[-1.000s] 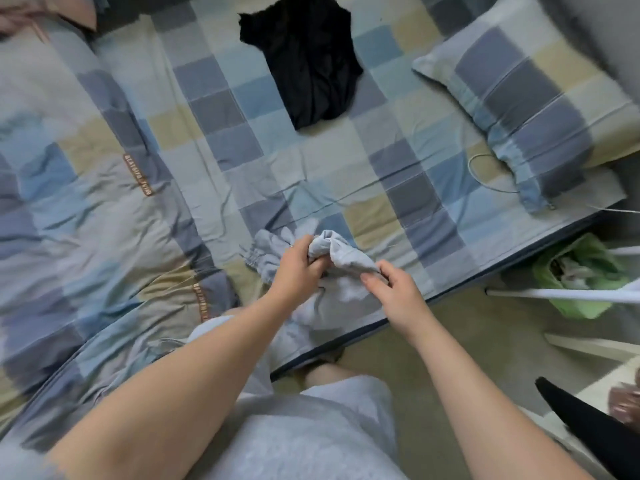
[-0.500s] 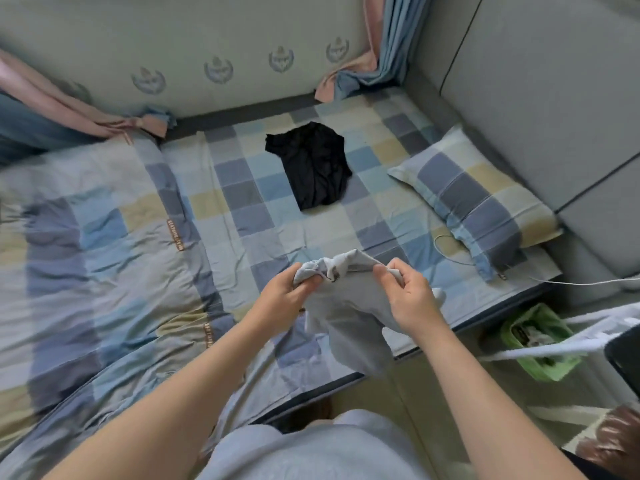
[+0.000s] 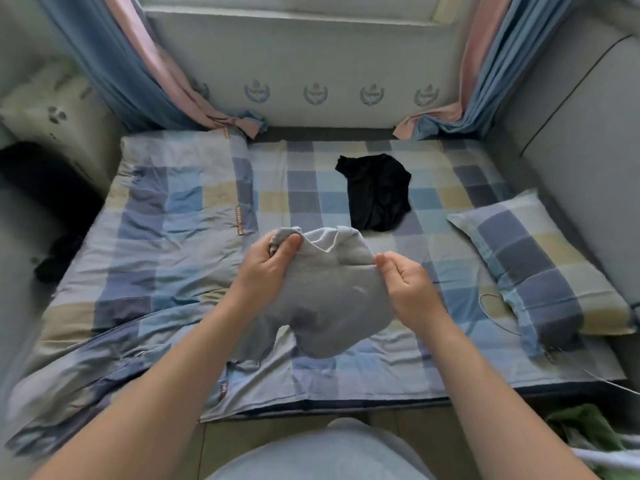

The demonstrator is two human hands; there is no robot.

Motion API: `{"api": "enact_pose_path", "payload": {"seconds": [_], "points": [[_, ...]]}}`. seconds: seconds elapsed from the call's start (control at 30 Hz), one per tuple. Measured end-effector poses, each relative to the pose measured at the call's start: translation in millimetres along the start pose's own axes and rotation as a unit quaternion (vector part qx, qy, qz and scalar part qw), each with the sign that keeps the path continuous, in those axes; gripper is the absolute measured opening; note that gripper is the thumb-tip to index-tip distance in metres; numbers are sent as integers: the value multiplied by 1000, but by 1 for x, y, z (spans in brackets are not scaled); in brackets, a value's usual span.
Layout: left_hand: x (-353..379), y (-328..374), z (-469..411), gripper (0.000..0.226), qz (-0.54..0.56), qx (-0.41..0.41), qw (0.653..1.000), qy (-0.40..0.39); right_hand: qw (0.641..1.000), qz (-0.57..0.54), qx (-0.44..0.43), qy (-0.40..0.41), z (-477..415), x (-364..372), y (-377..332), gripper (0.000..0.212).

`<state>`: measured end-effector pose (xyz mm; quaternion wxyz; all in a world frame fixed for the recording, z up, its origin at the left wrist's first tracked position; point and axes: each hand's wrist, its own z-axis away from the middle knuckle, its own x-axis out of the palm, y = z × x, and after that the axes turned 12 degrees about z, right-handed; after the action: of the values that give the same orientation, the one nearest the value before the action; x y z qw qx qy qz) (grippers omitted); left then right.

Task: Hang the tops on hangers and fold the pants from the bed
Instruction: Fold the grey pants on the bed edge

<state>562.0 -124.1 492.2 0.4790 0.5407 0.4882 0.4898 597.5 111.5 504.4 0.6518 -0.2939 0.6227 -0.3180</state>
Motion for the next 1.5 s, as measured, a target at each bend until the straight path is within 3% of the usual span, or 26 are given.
{"api": "enact_pose_path", "payload": {"seconds": [0.13,0.23,0.33,0.4,0.53,0.63,0.7,0.8,0.97,1.07,1.2,1.33,1.43,1.5], "points": [[21,26,-11,29,30,-16,999,25,986,-97,-31,-128,-29,-14,-3,30],[47,36,-18,32,15,-25,999,-18,958,-129,-35,-254,-47,-23,-4,66],[69,40,-20,36,-5,-15,1000,-16,958,-116,-55,-255,-61,-31,-2,88],[78,42,-20,39,-13,-2,1000,6,958,-124,-67,-250,-71,-40,3,78],[88,45,-19,34,-12,20,996,85,946,21,-85,-314,-83,-58,25,11],[91,46,-23,33,28,22,989,147,934,47,-29,-353,-85,-61,47,17],[91,44,-28,33,45,10,984,175,938,-9,-14,-346,-84,-62,53,18],[91,35,-38,25,34,-21,978,204,965,-52,-33,-254,-91,-65,50,16],[99,13,-51,4,-67,-77,976,191,977,-109,-40,-178,-109,-79,35,22],[116,4,-45,26,-112,-83,973,185,979,-141,-4,-149,-111,-81,30,31],[137,-5,-30,39,-82,-114,989,46,964,-233,40,-122,-112,-86,21,17],[157,-17,-19,69,-95,-200,972,-74,936,-317,44,-145,-108,-95,4,2],[173,-25,-17,56,-38,-193,976,-93,910,-385,34,-152,-106,-102,-5,12],[179,-28,-18,42,-78,-162,982,-64,899,-413,28,-146,-107,-108,-7,11]]}}
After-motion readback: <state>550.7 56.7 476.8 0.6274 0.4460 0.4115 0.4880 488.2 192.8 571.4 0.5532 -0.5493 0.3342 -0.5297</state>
